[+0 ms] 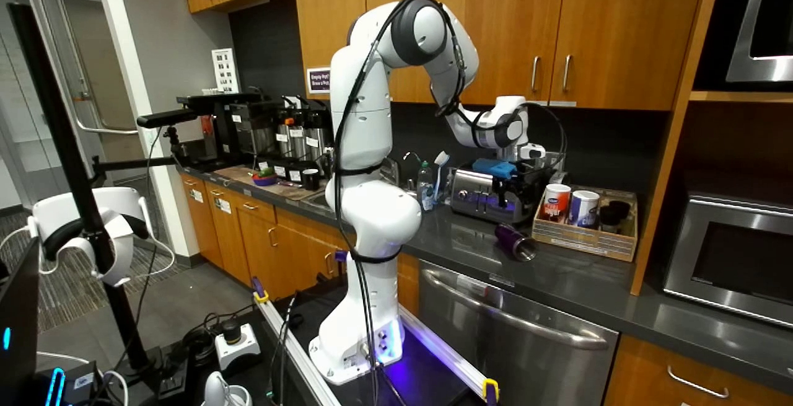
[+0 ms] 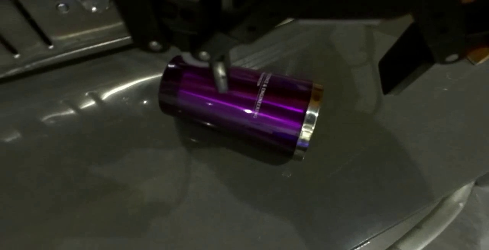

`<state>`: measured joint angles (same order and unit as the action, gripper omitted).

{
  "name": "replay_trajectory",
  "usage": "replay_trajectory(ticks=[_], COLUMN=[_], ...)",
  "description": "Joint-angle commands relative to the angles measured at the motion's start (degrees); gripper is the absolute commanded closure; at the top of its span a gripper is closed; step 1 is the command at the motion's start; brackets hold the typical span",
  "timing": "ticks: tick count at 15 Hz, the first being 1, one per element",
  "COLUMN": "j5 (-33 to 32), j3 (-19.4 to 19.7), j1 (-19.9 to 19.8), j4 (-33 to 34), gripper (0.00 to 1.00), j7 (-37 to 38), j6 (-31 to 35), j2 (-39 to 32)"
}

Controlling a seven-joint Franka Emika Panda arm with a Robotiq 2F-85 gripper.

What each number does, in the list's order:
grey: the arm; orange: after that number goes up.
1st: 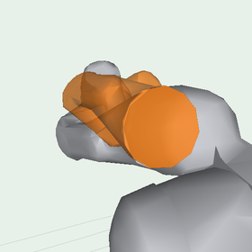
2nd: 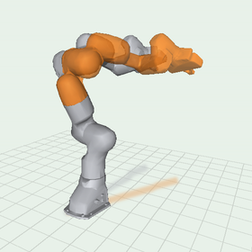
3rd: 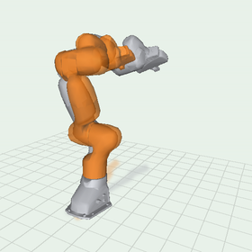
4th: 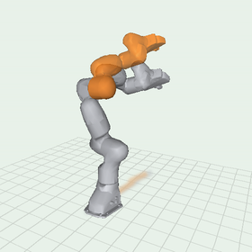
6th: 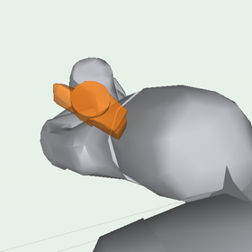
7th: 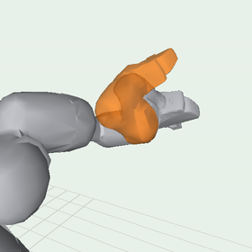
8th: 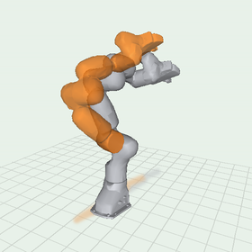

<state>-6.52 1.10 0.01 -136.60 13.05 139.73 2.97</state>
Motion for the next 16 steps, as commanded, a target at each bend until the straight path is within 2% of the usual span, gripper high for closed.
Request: replay_trajectory(ticks=[1,3,4,9,10,16], j5=[4.3,9.3,5.9,6.7,7.2,-4.4], j3=[0.0,-0.1,-0.3,-0.3,-0.2,-0.8], j1=[0.2,1.0,0.1,0.1,0.6,0.8], j4=[-2.7,-1.8,-0.9,-0.9,-1.3,-3.1], gripper=[0.0,0.0,0.0,0.0,0.0,0.0], j7=[-14.2,-22.8,-16.3,-17.2,-24.1,-32.8], j6=[0.2,-1.5,-0.5,-0.5,0.3,-2.9], j2=[3.1,2.7,0.8,0.6,1.2,3.0])
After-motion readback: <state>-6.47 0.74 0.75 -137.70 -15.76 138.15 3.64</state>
